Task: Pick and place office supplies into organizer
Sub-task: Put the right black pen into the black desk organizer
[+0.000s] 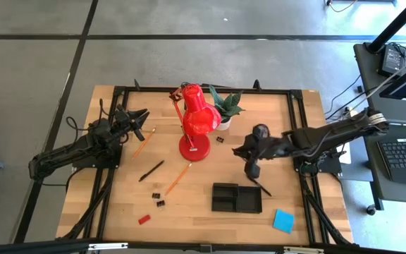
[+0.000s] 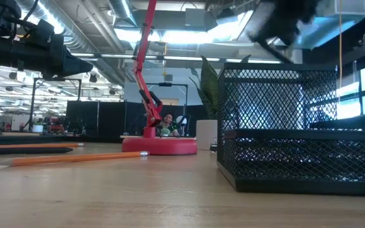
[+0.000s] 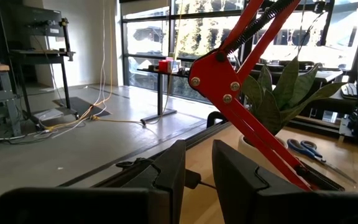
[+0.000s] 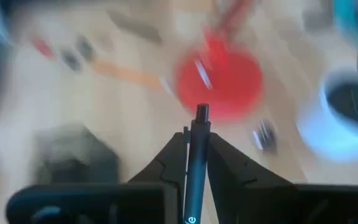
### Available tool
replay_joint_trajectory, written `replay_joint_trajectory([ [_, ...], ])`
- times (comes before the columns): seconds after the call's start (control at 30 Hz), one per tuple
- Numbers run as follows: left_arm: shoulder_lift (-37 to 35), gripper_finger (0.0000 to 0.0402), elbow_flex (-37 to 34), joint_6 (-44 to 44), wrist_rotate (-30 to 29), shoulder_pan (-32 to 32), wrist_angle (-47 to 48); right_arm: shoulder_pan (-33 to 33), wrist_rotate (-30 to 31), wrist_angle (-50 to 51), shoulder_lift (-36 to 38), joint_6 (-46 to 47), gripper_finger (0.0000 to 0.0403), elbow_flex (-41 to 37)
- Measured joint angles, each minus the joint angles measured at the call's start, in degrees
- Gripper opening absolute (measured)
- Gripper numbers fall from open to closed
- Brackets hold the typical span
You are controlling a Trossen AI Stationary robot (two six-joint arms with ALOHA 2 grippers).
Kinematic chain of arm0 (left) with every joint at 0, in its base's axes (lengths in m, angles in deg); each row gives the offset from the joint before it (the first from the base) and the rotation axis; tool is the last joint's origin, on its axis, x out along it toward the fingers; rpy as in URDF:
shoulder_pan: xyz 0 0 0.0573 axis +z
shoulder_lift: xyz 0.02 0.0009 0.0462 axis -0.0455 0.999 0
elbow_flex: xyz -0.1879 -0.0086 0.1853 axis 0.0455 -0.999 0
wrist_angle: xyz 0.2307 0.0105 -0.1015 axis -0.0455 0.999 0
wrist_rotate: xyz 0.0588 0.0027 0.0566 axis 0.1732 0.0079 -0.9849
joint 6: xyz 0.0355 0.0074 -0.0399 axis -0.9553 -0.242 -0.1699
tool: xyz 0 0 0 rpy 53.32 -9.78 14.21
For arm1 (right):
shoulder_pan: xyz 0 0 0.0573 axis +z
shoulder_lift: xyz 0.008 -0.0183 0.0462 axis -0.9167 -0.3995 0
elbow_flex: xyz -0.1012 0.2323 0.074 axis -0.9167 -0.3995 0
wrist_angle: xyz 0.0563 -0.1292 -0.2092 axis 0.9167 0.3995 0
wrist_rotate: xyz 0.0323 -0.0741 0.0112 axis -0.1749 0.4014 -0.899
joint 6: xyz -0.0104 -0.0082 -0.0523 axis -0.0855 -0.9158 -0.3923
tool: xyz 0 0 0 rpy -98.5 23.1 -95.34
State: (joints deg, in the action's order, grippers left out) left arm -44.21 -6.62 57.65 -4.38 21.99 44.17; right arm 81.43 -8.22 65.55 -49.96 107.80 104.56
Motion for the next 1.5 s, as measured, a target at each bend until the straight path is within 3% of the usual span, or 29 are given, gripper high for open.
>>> replay_joint_trajectory([
  [0.2, 0.01, 0.0074, -0.01, -0.04, 0.0, -0.02, 0.0, 3.02, -0.36, -13.31, -0.95, -7.0, 0.005, 0.02],
  [0.47, 0.07, 0.0074, 0.0, -0.07, 0.0, -0.02, 0.0, 8.21, -5.32, -25.32, -7.62, -7.3, 0.005, 0.02],
  [1.03, 0.07, 0.0074, 0.0, -0.07, 0.0, 0.0, 0.0, 10.67, -5.67, -30.25, -21.87, -5.46, 0.0051, 0.02],
  [1.23, 0.07, 0.0074, 0.0, -0.94, -2.68, 0.0, -0.22, 10.67, -5.65, -32.7, -27.23, -5.24, 0.0051, 0.02],
  [1.5, 0.07, 0.0074, -0.01, -2.32, -2.73, -0.02, -0.26, 11.25, -4.65, -33.14, -29.0, -1.73, 0.0051, 0.02],
])
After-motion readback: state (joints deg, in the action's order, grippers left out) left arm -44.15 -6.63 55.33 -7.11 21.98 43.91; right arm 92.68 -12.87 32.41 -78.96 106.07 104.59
